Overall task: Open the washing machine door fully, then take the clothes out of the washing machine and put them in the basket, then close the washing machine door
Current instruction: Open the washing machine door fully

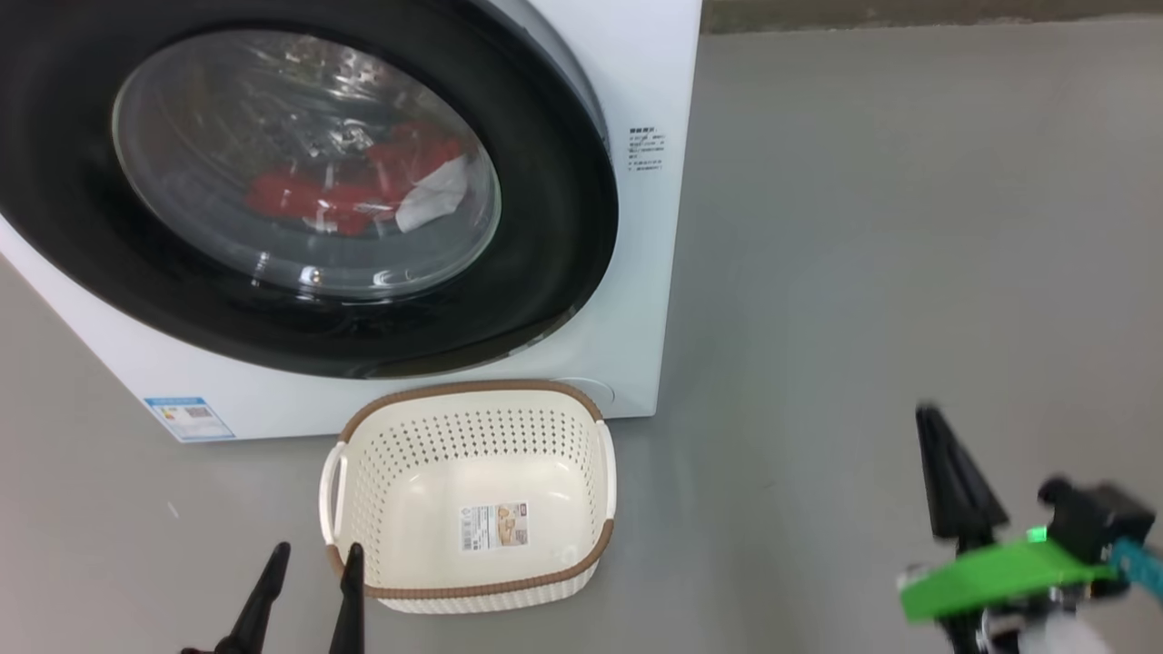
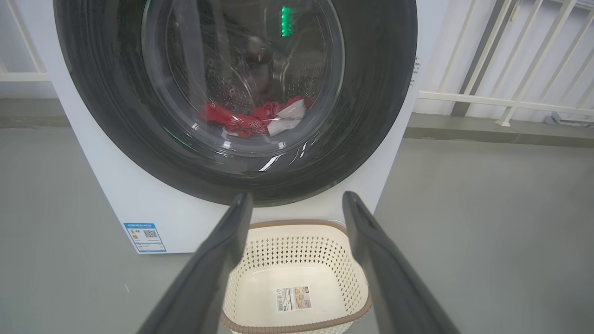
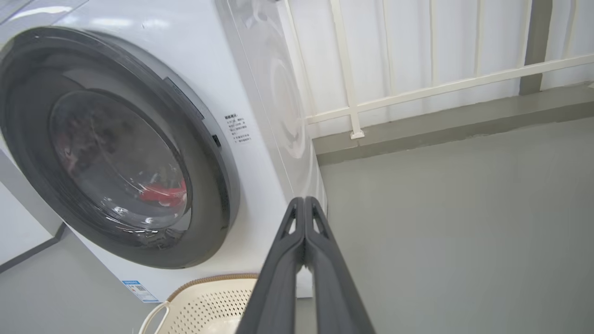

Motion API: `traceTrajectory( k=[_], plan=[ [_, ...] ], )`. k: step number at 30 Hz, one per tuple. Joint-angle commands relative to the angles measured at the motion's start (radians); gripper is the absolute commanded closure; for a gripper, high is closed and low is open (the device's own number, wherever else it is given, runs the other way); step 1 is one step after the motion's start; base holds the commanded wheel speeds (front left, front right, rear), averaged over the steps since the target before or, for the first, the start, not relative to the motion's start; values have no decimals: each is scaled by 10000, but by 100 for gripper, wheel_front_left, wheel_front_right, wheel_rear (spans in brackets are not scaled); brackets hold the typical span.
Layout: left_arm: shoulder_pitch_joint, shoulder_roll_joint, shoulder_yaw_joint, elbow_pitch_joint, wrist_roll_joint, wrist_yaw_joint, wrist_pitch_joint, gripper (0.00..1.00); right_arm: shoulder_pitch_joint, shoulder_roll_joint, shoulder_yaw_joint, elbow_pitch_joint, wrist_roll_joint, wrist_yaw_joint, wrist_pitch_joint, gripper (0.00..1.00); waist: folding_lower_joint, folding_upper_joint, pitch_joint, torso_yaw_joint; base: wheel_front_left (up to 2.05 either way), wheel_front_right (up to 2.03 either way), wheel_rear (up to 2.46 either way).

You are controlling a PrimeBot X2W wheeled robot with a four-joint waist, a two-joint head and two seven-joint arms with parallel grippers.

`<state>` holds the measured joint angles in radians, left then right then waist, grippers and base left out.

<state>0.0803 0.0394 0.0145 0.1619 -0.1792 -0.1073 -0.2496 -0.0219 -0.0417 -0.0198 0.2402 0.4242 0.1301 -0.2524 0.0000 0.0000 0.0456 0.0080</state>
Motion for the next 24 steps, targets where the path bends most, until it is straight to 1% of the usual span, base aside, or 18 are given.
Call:
traceTrajectory(
  k=[1, 7, 14, 18, 19, 21, 24],
  plan=[
    [-417, 109, 258, -304, -67, -28, -122, 0, -742, -108, 284, -300, 200, 6, -93, 100, 0, 0, 97, 59, 0, 0, 0],
    [-806, 109, 99, -366, -120, -71, -122, 0, -2684, -128, 543, -298, 862, 6, -93, 100, 0, 0, 577, 373, 0, 0, 0],
    [-1346, 108, -113, -371, -279, -133, -122, 0, -4731, -481, 892, -14, 1658, 6, -93, 100, 0, 0, 1302, 955, 0, 0, 0],
    [-1649, 108, -254, -338, -343, -168, -122, 0, -5814, -814, 1211, 463, 2627, 6, -93, 100, 0, 0, 1712, 1269, 0, 0, 0],
    [-1800, 108, -342, -310, -385, -185, -122, 0, -6344, -1099, 1492, 813, 3160, 6, -93, 100, 0, 0, 1869, 1441, 0, 0, 0],
    [-1933, 108, -409, -300, -450, -198, -122, 0, -6855, -1247, 1669, 1117, 3952, 6, -29, 100, 0, 0, 2004, 1593, 0, 0, 0],
    [-2094, 108, -491, -290, -522, -213, -122, 0, -7579, -1638, 2102, 1514, 4762, 6, 273, 100, 0, 0, 2183, 1800, 0, 0, 0]
  ],
)
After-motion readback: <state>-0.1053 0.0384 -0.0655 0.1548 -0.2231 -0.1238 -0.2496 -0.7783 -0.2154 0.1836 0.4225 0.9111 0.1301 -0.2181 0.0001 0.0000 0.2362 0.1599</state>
